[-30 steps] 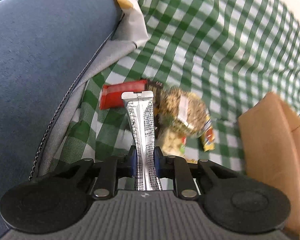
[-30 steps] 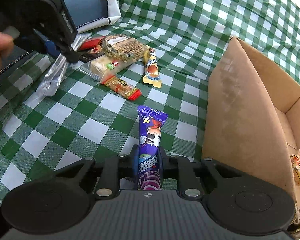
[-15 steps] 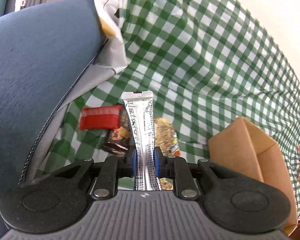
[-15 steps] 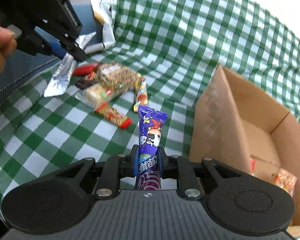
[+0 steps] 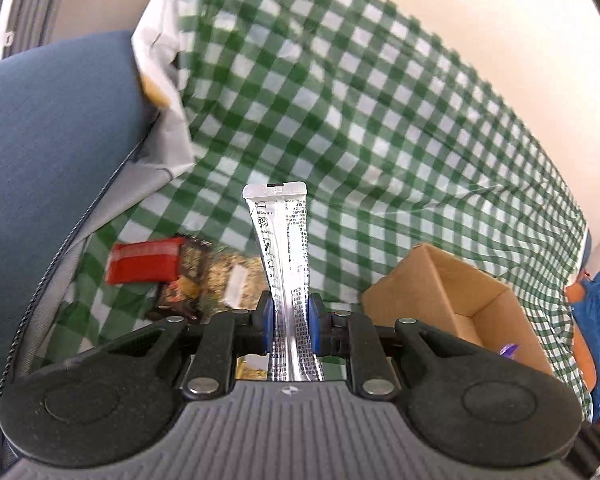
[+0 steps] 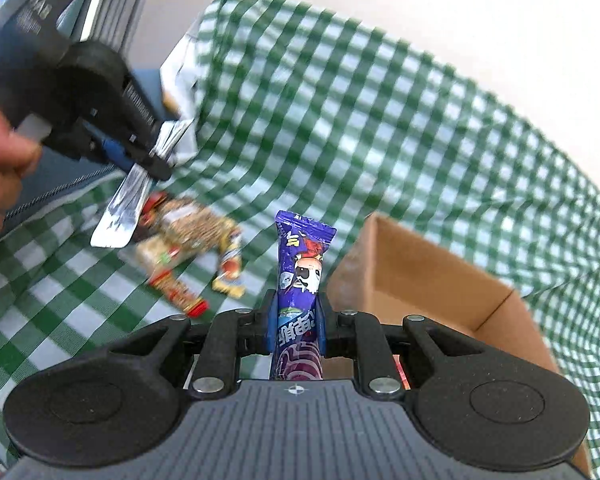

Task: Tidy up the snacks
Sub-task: 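Lift the silver wrapper with the left tool while the right tool carries the purple bar toward the box, then lower the silver wrapper and purple bar into the box and open both tools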

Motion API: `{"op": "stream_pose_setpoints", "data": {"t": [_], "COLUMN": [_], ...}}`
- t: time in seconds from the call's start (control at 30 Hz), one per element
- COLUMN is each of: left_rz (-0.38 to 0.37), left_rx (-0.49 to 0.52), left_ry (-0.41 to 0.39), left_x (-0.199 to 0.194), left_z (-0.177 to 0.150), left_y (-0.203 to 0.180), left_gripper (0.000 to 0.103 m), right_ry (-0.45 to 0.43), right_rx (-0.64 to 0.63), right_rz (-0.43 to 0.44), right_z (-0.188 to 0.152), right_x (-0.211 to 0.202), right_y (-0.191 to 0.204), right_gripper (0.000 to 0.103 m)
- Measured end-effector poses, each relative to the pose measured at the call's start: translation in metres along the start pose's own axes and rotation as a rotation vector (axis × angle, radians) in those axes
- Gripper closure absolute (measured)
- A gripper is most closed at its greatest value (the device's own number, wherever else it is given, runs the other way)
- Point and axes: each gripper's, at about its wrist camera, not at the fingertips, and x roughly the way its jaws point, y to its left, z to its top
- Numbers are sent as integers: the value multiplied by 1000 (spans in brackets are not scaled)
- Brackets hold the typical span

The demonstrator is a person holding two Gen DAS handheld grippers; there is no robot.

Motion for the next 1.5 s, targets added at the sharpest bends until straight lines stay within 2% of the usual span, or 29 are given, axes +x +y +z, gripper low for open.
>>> {"op": "stream_pose_setpoints", "data": {"t": [0.33,0.8,1.17,1.5], "left_rz": [-88,-218,-321,-365], "left_rx": [30,68,105,158], "left_ry": [-53,-78,-80,-70], "left_x": [-2,9,17,22], "left_z": [-2,-9,-20,-32], "left_y": [-24,-68,-105,-129], "left_gripper": [85,85,85,85], "right_ry": [-53,-25,4,13], "right_rx": [87,187,237,245], "right_rz": [-63,-172,-225,-235], "right_z": [-8,-29,-41,-40], "right_x": [-23,-33,-33,-29], "right_y": [-54,-114,-135,-135], "right_gripper": [83,83,83,83]}}
